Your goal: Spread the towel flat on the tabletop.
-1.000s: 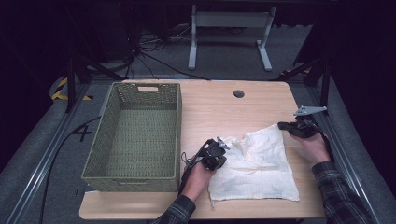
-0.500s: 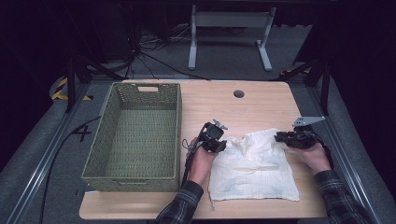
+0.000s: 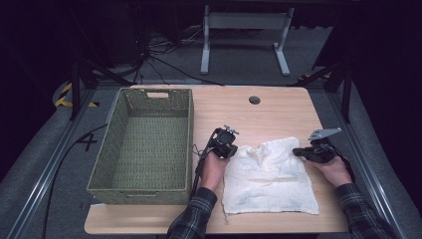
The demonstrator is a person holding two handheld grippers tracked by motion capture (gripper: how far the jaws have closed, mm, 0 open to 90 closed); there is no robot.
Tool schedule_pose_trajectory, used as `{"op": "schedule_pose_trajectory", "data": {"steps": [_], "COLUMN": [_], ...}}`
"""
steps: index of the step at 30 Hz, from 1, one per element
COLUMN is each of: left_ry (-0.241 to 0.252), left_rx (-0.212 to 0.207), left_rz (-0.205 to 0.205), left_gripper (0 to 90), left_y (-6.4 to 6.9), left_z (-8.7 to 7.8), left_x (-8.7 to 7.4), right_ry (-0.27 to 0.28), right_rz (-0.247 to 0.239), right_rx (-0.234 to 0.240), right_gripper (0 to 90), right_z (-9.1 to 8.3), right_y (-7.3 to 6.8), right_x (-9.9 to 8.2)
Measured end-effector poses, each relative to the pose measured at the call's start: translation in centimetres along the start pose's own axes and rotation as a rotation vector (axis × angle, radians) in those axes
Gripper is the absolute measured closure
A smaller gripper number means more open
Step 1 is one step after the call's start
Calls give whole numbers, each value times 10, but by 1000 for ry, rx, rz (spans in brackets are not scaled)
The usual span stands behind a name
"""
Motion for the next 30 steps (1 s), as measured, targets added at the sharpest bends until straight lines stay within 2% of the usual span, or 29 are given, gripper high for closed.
{"op": "schedule_pose_trajectory", "data": {"steps": [2, 3, 4, 5, 6, 7, 8, 9, 10, 11, 14, 17, 18, 20, 22, 26, 30], "left_ry": [18, 50, 55, 52, 48, 48, 41, 30, 30, 18, -6, -66, -90, -91, -80, -28, 14], "left_rx": [-2, -14, -18, -23, -23, -23, -30, -53, -53, -64, -99, -136, -142, -156, -170, -141, -129], "left_rz": [13, 47, 82, 144, 175, 175, 206, 253, 253, 287, 338, 390, 407, 401, 383, 361, 292], "left_gripper": [884, 884, 884, 884, 884, 884, 884, 884, 884, 884, 882, 879, 875, 850, 823, 778, 766], "left_y": [4, 14, 22, 38, 47, 47, 56, 72, 72, 81, 101, 117, 119, 120, 118, 107, 88], "left_z": [-4, -11, -15, -20, -20, -20, -21, -22, -22, -21, -15, -2, 2, 6, 1, -13, -17], "left_x": [0, 0, 0, -1, -2, -2, -4, -11, -11, -15, -28, -41, -43, -45, -44, -37, -33], "right_ry": [0, 1, 1, 0, 0, 1, 1, 0, 0, 1, 1, 1, 2, 2, 2, 3, 3], "right_rz": [-1, -1, -4, -7, -7, -7, -7, -4, -4, -3, 0, 2, 2, 2, 2, 5, 7], "right_rx": [-1, -1, -4, -8, -9, -9, -9, -9, -9, -9, -7, -6, -5, -6, -6, -4, -3], "right_gripper": [893, 893, 893, 893, 893, 893, 893, 893, 893, 893, 893, 893, 893, 893, 893, 893, 893], "right_z": [0, 0, 0, 0, 0, 0, 0, 0, 0, 0, 0, 0, 0, 0, 0, 0, 0], "right_y": [0, 0, 0, 0, -1, -1, -1, -1, -1, -1, -1, -1, -1, -1, -1, 0, 0], "right_x": [0, 0, 0, 0, 0, 0, 0, 0, 0, 0, 0, 0, 0, -1, -1, -1, -1]}}
Point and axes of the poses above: each handheld gripper's, and its own axes: z roughly forward along the jaws, x roughly out of its top, y roughly to its right, the point moved 1 cm from there along z, roughly forward along the jaws, and after that the axes turned 10 degrees about -y, right-handed, at the moved point
